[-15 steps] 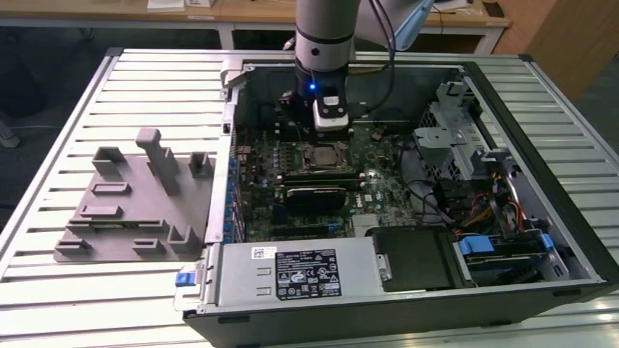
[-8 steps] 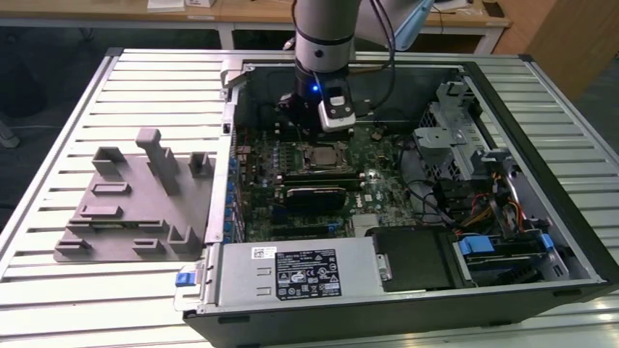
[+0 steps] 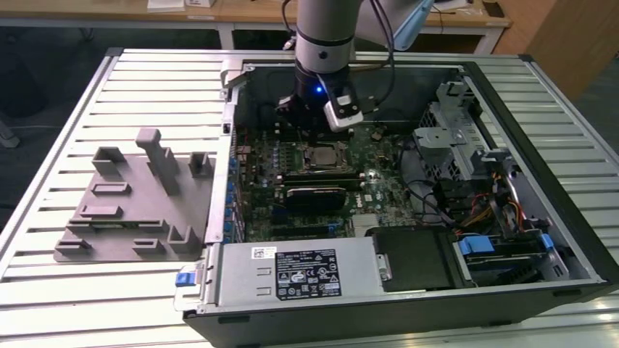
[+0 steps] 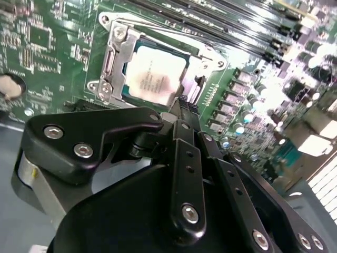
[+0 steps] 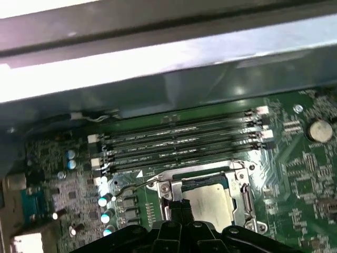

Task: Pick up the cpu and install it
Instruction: 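Close the cpu cover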

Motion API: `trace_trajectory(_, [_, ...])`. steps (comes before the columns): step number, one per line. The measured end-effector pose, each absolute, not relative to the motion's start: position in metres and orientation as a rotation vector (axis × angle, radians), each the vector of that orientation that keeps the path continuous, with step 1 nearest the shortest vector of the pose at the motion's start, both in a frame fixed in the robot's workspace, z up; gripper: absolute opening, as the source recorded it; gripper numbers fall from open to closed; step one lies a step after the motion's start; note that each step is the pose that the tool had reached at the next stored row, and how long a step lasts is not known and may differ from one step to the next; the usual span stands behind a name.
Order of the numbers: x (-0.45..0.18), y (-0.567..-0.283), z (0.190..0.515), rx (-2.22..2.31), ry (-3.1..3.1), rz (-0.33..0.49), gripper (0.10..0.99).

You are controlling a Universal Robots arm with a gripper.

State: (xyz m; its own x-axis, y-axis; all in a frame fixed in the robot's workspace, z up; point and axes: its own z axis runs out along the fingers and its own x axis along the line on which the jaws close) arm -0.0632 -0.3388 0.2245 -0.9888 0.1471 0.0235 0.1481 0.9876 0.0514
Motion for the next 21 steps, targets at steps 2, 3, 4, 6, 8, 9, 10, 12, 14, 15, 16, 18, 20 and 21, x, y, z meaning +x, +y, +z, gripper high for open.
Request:
trace_trajectory(2, [-0.0632,-0.3388,0.2243,-0.186,-3.114,-0.082,0.106])
trace_trajectory(3, [-0.0632,-0.3388,0.2243,-0.178,-3.115,-0.082,0.106])
trace_trajectory(4, [-0.0632,-0.3388,0.2243,-0.177,-3.115,-0.082,0.106])
trace_trajectory(6, [-0.0632,-0.3388,0.2242,-0.176,-3.115,-0.082,0.106])
trace_trajectory(8, [-0.0632,-0.3387,0.2242,-0.176,-3.115,-0.082,0.106])
trace_trajectory(9, [-0.0632,-0.3387,0.2240,-0.176,-3.115,-0.082,0.106])
trace_trajectory(10, [-0.0631,-0.3387,0.2235,-0.176,-3.115,-0.083,0.106])
trace_trajectory(12, [-0.0632,-0.3388,0.2224,-0.176,-3.115,-0.082,0.106])
trace_trajectory(14, [-0.0632,-0.3388,0.2212,-0.176,-3.115,-0.082,0.106])
trace_trajectory(15, [-0.0632,-0.3388,0.2207,-0.176,-3.115,-0.082,0.106])
trace_trajectory(16, [-0.0632,-0.3388,0.2202,-0.176,-3.115,-0.082,0.106])
trace_trajectory(18, [-0.0632,-0.3388,0.2193,-0.176,-3.115,-0.082,0.106])
trace_trajectory(20, [-0.0632,-0.3388,0.2184,-0.169,-3.115,-0.082,0.106])
trace_trajectory(21, [-0.0632,-0.3388,0.2178,-0.163,-3.115,-0.082,0.106])
